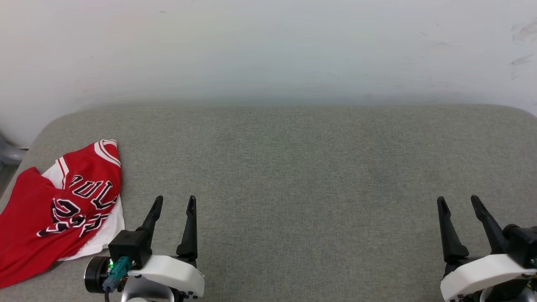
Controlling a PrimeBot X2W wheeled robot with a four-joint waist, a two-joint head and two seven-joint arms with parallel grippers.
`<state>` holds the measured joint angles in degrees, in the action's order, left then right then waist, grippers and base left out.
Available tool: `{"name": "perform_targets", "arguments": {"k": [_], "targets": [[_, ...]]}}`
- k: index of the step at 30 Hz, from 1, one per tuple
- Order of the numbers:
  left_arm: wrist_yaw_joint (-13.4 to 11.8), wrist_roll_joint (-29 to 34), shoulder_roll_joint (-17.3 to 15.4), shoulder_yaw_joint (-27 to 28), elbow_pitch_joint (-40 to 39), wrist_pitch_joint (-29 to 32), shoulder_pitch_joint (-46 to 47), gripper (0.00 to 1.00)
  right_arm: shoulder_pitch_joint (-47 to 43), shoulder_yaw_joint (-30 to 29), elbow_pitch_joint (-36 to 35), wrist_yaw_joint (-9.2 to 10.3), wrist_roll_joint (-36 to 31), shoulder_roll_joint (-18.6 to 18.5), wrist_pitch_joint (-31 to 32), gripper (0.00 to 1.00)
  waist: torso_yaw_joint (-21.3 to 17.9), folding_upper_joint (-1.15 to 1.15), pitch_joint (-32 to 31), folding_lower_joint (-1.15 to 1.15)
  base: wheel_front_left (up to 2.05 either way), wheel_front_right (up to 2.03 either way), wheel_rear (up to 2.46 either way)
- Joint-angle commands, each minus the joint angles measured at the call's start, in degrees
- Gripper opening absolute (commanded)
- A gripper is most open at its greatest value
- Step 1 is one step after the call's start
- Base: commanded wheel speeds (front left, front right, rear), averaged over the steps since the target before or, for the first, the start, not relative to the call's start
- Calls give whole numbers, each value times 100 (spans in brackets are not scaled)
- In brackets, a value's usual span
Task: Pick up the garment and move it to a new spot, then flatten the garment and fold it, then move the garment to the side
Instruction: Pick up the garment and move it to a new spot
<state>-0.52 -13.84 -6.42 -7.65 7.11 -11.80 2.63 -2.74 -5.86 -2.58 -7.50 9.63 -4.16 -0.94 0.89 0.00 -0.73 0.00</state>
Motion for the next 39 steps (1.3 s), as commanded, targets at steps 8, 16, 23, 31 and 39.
{"name": "perform_targets", "arguments": {"k": [8,16,23,31,39], "targets": [[12,196,50,15,32,-124,-23,100,-81,-78,-125,2,-361,67,-56,100,39,0,-19,0,0,0,0],[69,290,138,176,152,-211,32,100,-167,-43,-236,2,-599,118,-110,100,303,0,-27,0,0,0,0],[93,522,163,341,216,-282,80,100,-214,165,-322,3,-829,127,-167,100,873,0,-35,0,0,0,0],[126,631,192,602,282,-351,21,100,-146,462,-278,3,-1006,129,-257,100,1653,0,-38,0,0,0,0],[156,674,214,803,269,-339,1,100,-14,684,-160,3,-884,127,-318,100,2245,0,-52,0,0,0,0]]}}
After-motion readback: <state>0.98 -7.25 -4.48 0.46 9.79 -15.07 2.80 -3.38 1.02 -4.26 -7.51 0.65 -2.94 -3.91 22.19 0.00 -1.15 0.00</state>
